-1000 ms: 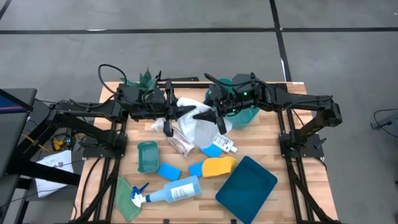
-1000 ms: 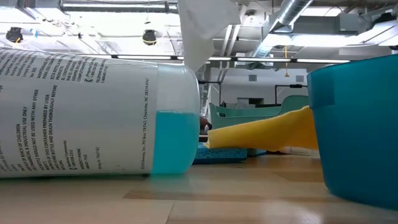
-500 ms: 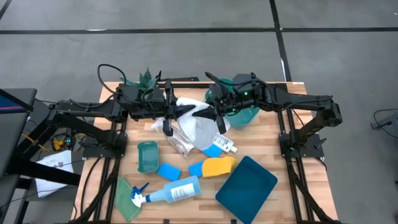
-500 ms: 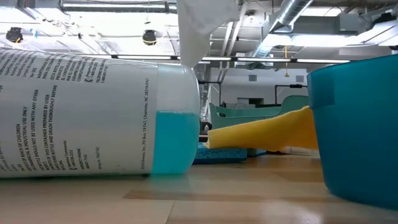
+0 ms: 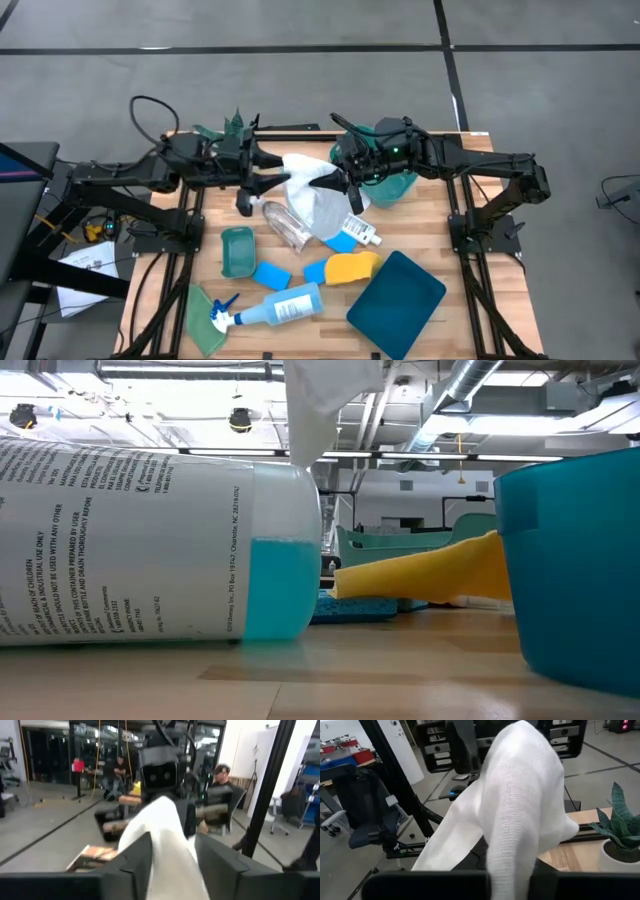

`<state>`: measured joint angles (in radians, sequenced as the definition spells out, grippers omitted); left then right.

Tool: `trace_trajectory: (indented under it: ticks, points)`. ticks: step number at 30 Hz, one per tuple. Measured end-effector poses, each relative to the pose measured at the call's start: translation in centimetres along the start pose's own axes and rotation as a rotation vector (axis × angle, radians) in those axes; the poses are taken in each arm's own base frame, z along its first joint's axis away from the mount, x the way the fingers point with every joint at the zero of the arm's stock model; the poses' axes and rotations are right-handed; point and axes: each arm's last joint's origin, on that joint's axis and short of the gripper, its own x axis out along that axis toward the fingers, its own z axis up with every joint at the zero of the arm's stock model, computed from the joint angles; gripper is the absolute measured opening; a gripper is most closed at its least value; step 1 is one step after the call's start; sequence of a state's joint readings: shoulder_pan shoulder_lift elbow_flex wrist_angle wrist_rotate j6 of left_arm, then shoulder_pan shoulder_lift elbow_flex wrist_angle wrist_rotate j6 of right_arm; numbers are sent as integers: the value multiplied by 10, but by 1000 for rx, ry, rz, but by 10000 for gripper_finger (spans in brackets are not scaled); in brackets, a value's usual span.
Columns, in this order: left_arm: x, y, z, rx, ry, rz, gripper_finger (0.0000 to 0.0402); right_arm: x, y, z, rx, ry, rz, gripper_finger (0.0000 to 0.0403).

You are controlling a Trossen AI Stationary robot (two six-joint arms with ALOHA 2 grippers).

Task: Pick & Place Kitchen Items
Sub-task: Put the white towel into the big green bin

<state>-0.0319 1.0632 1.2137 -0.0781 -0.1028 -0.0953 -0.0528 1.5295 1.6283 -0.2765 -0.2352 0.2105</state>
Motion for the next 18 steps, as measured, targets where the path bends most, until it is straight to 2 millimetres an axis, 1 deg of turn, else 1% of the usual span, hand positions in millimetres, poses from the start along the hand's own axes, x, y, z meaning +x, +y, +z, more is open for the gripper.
trace_trajectory:
  ticks: [4,8,12,18]
  points:
    - [-16,2,-2,-41,81,9,213,-1,-3,0,13,1,-11,1]
    - [-26,3,-10,-98,194,31,242,-2,-10,1,61,-2,-34,1]
    - [-31,5,-20,-166,306,53,248,-4,-18,1,94,2,-93,1]
    - [-30,4,-41,-227,526,40,231,-7,-28,-3,135,39,-202,0]
